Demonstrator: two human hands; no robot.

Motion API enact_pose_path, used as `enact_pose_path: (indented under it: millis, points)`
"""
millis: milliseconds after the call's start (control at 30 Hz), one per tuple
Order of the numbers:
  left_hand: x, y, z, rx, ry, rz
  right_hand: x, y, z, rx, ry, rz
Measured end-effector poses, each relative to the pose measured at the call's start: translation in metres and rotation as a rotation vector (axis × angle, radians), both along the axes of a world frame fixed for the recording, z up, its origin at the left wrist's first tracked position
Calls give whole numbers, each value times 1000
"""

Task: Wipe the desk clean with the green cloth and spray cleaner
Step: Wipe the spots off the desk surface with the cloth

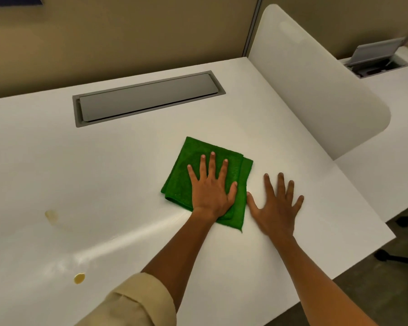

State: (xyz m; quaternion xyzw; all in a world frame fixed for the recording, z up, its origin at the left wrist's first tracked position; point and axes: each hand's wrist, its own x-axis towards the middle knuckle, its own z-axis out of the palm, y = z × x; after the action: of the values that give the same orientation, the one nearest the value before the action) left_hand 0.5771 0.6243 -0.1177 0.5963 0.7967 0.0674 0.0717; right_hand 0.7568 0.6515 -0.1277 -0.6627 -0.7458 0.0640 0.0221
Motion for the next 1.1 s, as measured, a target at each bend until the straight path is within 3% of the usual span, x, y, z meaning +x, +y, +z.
enact_pose_path:
  millis: [233,467,967,1100]
  points:
    - [6,22,-2,-9,-18,-30,4,2,-2,12,9,7]
    - [-14,-20,2,2,-49,85,6,4,-2,4,-6,-12]
    - [-232,-227,-1,-19,56,534,3,-1,5,-49,18,10]
    - [-256,-261,-3,-13,72,575,1,-2,3,-44,7,13]
